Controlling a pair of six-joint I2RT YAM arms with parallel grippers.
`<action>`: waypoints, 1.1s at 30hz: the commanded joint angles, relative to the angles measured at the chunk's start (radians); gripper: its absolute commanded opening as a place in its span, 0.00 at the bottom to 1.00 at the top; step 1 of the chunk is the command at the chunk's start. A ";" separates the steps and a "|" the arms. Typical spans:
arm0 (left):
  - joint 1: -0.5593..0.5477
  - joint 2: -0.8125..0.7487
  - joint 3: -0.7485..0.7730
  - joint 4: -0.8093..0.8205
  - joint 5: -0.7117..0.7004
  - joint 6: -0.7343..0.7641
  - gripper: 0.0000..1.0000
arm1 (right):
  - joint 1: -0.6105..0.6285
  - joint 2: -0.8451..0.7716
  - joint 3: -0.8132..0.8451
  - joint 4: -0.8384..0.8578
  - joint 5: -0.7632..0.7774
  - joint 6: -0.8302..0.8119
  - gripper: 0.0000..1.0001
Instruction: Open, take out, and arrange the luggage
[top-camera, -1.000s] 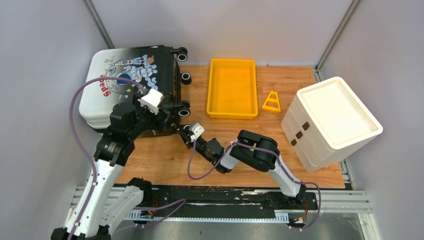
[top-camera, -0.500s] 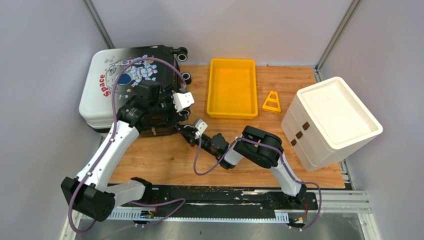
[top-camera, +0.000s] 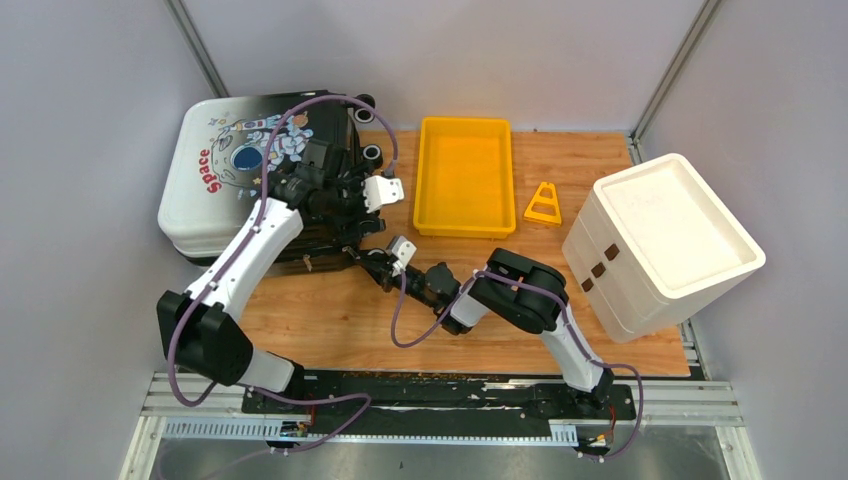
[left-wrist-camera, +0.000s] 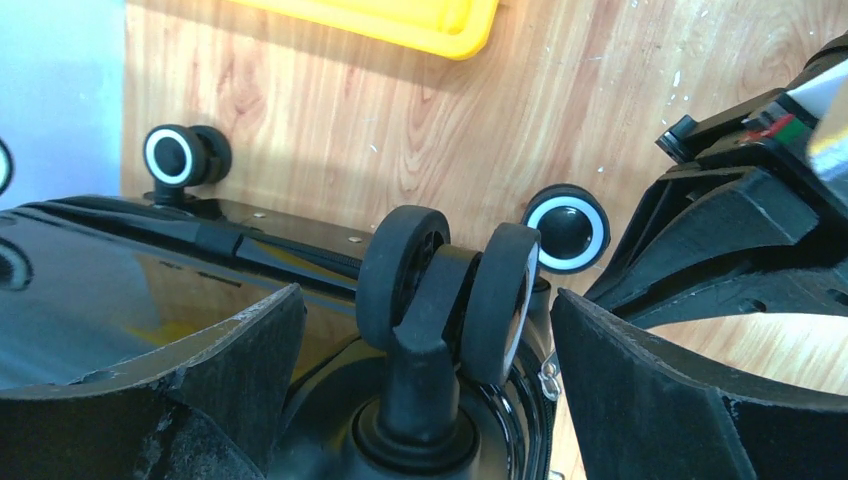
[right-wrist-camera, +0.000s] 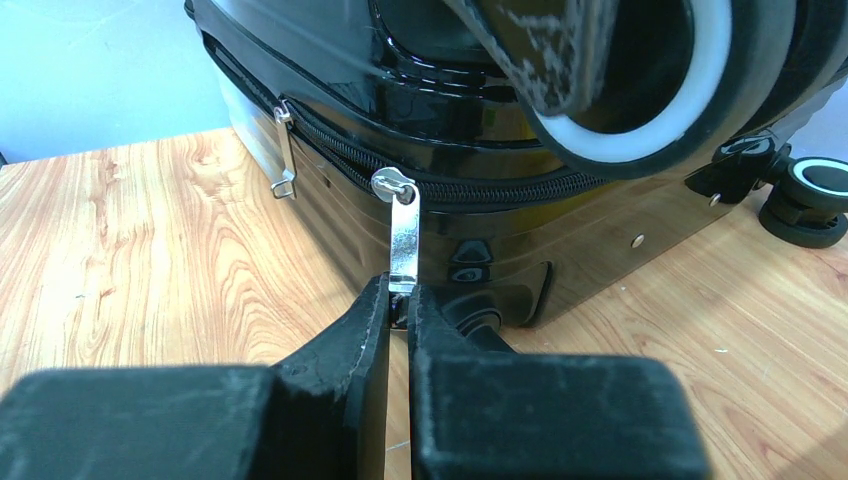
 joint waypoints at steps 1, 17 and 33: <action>-0.004 0.046 0.064 -0.047 0.020 0.030 0.98 | -0.015 -0.026 0.005 0.115 -0.008 0.025 0.00; -0.004 0.081 0.123 -0.144 0.126 -0.002 0.25 | -0.020 -0.039 -0.035 0.130 0.016 0.046 0.00; -0.019 -0.083 0.042 -0.216 0.185 -0.140 0.00 | -0.110 -0.133 -0.146 0.131 -0.021 0.062 0.00</action>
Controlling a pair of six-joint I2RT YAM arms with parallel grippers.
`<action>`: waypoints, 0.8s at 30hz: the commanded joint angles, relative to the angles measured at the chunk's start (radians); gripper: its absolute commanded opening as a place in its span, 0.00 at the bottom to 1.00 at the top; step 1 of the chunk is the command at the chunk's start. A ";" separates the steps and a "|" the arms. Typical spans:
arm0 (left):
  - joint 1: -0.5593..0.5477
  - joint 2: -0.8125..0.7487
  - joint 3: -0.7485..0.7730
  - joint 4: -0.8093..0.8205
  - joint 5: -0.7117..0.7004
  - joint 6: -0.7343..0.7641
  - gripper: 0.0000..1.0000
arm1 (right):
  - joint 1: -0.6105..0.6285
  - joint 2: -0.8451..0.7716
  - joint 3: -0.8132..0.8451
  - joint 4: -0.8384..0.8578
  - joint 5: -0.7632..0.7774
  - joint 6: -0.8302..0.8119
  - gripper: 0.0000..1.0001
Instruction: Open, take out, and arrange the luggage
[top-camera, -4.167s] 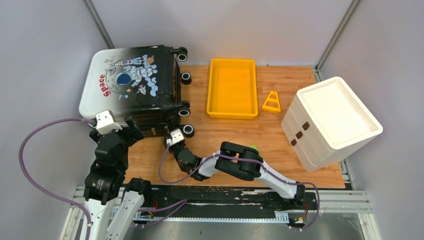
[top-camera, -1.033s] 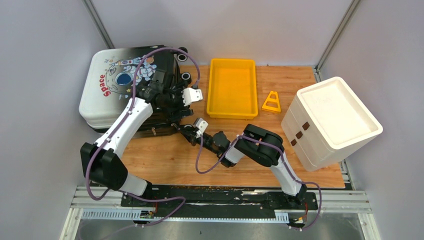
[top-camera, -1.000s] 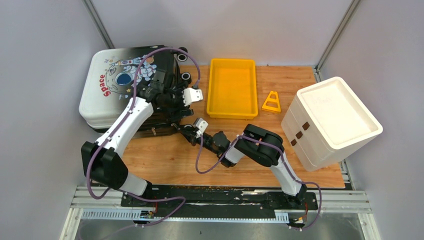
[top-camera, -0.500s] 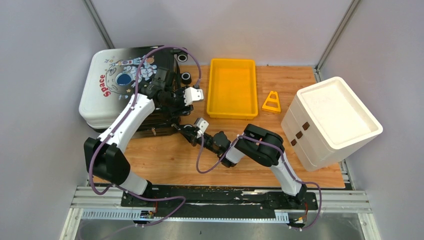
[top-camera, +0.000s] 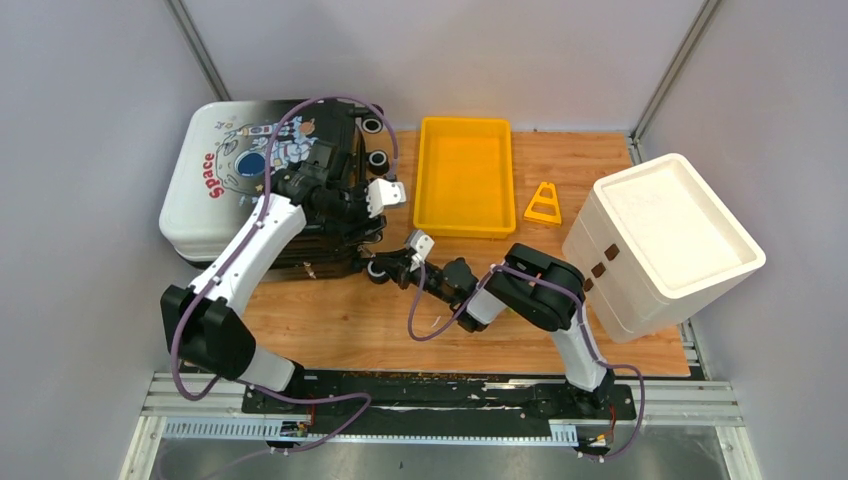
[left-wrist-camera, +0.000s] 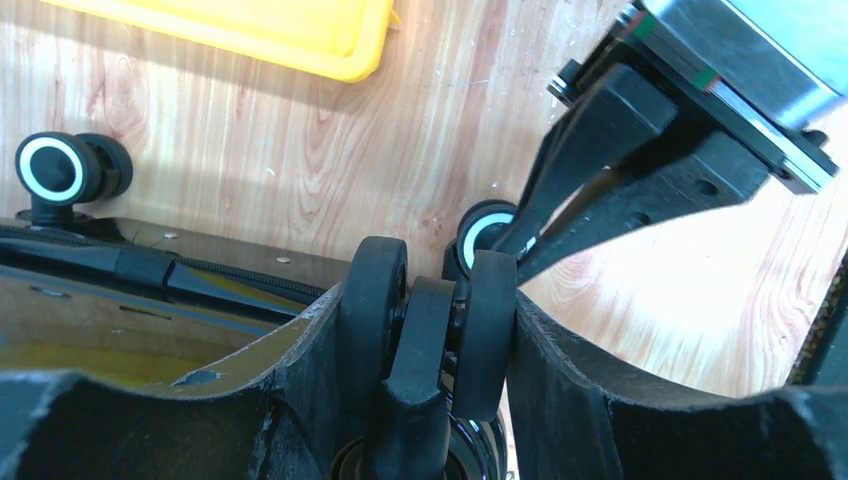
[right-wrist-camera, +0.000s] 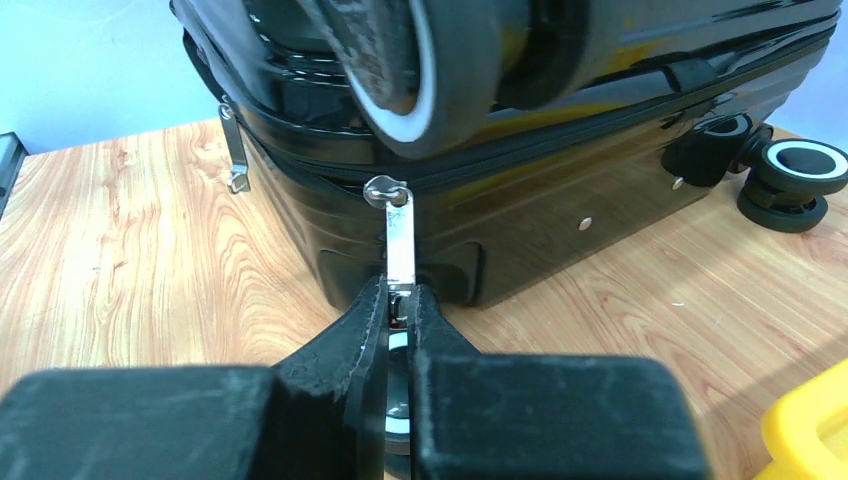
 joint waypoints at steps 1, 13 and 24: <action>-0.008 -0.164 -0.044 -0.055 0.056 -0.107 0.00 | -0.050 -0.047 -0.026 0.126 0.042 0.014 0.00; -0.008 -0.321 -0.225 0.031 0.093 -0.222 0.00 | -0.122 -0.092 -0.008 0.070 0.053 0.012 0.00; -0.008 -0.486 -0.347 0.137 0.076 -0.371 0.00 | -0.137 -0.070 0.138 -0.099 0.092 -0.014 0.00</action>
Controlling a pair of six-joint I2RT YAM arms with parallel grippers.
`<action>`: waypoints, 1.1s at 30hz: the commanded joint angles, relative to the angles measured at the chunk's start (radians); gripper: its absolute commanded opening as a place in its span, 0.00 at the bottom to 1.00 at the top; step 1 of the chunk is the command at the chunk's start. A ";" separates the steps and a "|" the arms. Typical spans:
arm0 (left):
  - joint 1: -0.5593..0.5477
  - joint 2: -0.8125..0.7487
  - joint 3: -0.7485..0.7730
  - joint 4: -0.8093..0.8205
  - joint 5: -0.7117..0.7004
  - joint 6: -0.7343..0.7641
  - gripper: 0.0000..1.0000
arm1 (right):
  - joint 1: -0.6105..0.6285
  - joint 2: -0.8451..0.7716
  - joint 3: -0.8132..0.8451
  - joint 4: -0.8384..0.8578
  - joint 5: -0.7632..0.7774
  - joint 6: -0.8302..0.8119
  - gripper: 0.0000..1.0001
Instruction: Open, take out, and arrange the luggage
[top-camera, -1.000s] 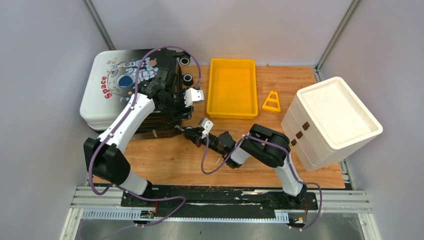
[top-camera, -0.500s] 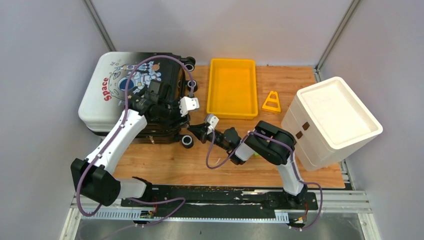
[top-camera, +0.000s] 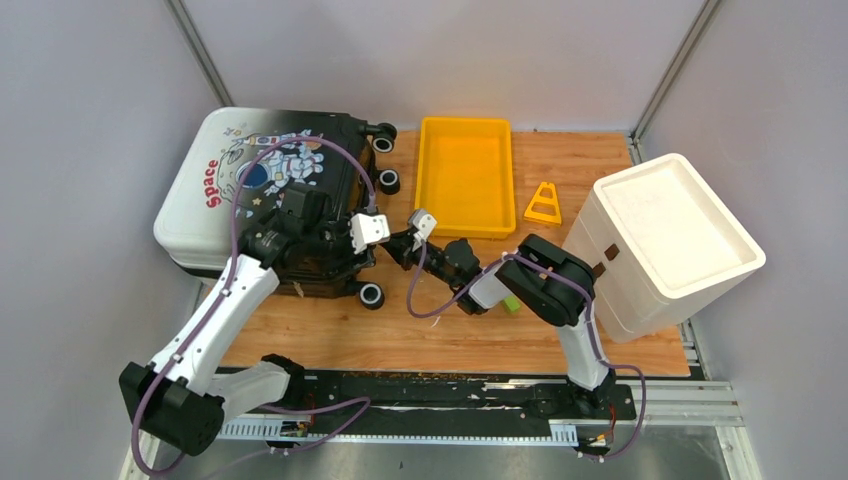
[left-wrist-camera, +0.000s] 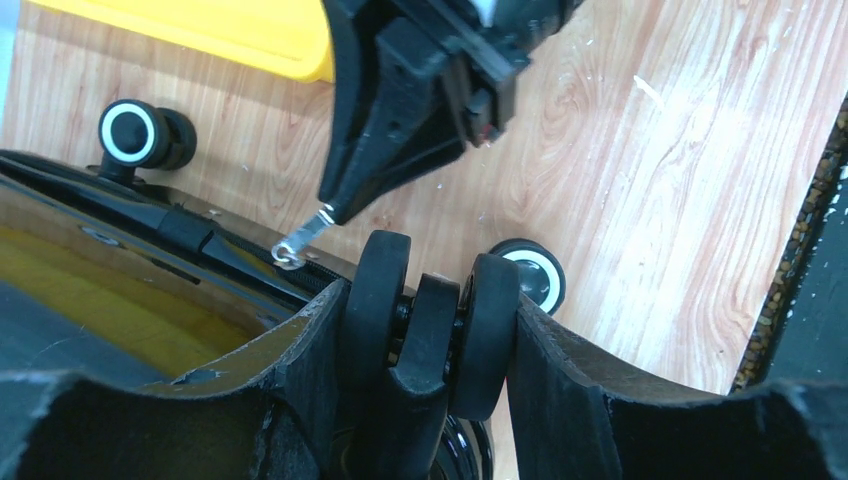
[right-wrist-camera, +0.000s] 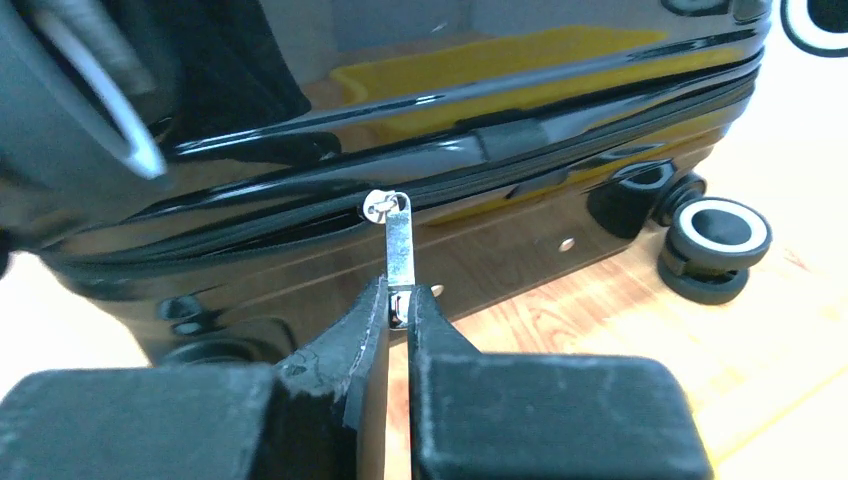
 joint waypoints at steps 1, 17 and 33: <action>0.005 -0.141 -0.017 -0.010 0.056 -0.282 0.00 | -0.047 -0.021 0.092 0.017 0.179 -0.043 0.00; 0.005 -0.362 -0.159 0.018 -0.056 -0.428 0.00 | -0.121 0.075 0.320 -0.120 0.241 -0.108 0.00; 0.006 -0.353 -0.159 0.026 0.099 -0.384 0.00 | -0.186 0.094 0.370 -0.164 0.322 -0.139 0.00</action>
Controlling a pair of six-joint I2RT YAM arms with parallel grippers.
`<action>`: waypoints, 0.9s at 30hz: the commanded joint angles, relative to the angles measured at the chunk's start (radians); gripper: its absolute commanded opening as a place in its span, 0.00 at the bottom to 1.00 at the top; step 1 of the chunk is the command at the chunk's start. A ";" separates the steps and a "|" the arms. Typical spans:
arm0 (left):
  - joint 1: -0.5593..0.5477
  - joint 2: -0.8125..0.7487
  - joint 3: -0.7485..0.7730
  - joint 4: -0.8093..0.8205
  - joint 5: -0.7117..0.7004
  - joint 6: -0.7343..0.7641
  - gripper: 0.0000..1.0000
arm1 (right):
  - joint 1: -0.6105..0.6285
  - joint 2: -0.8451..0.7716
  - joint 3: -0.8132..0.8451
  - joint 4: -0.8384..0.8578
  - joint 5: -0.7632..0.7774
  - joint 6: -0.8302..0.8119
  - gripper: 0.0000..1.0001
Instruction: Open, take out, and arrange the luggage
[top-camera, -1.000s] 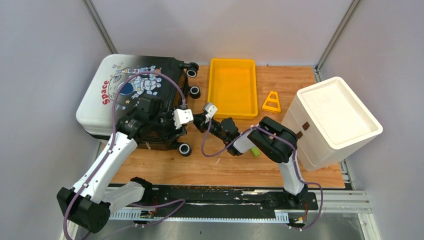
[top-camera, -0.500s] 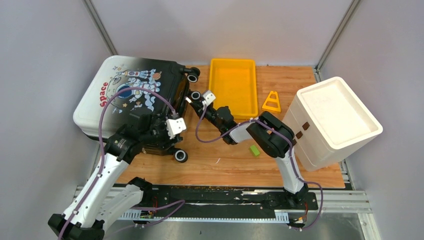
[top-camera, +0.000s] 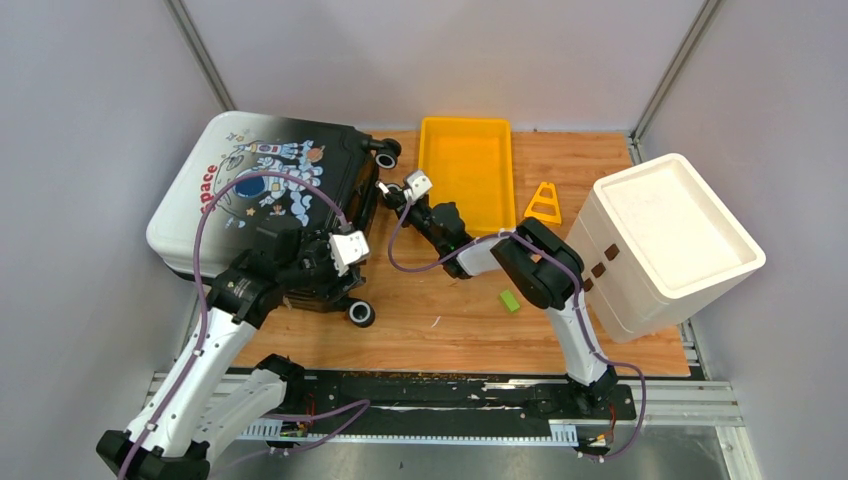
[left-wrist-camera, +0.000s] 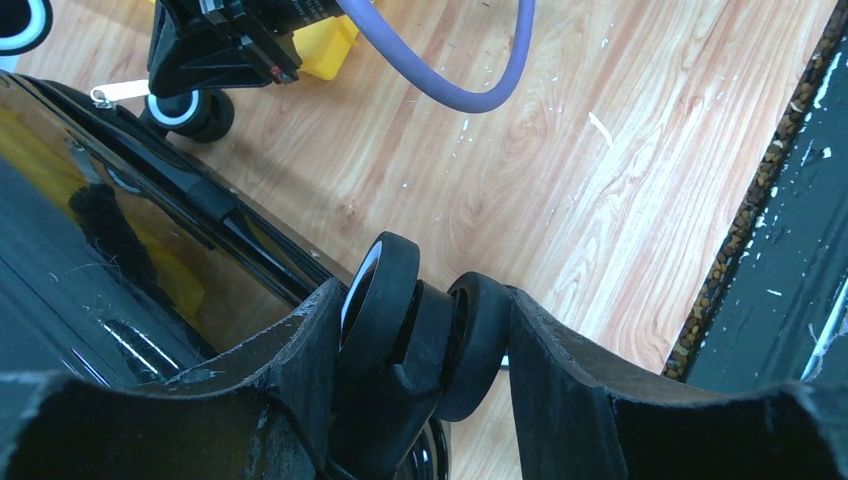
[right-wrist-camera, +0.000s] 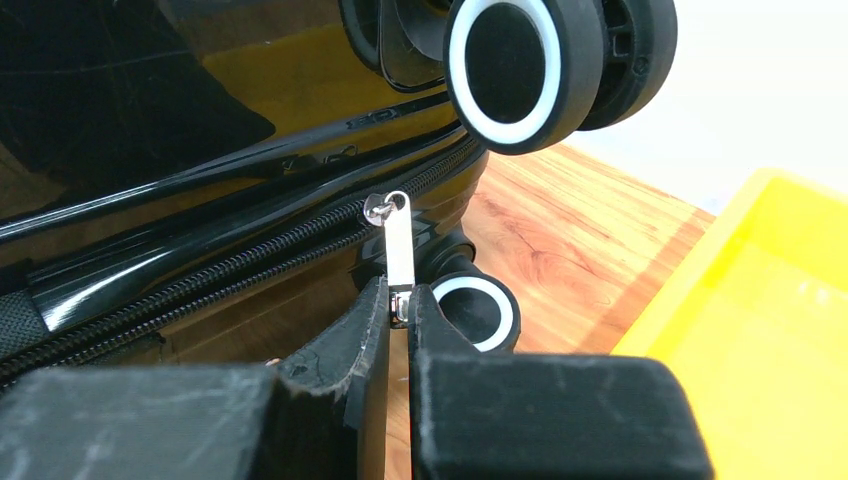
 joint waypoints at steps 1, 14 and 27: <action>0.013 -0.026 0.017 -0.012 0.128 -0.149 0.00 | -0.073 -0.050 -0.001 0.114 0.132 -0.046 0.00; -0.040 0.000 -0.042 0.077 0.238 -0.152 0.00 | -0.122 -0.109 -0.078 0.131 0.112 -0.057 0.00; -0.073 -0.028 0.060 0.130 -0.405 -0.615 0.56 | -0.125 -0.146 -0.125 0.129 0.006 -0.046 0.00</action>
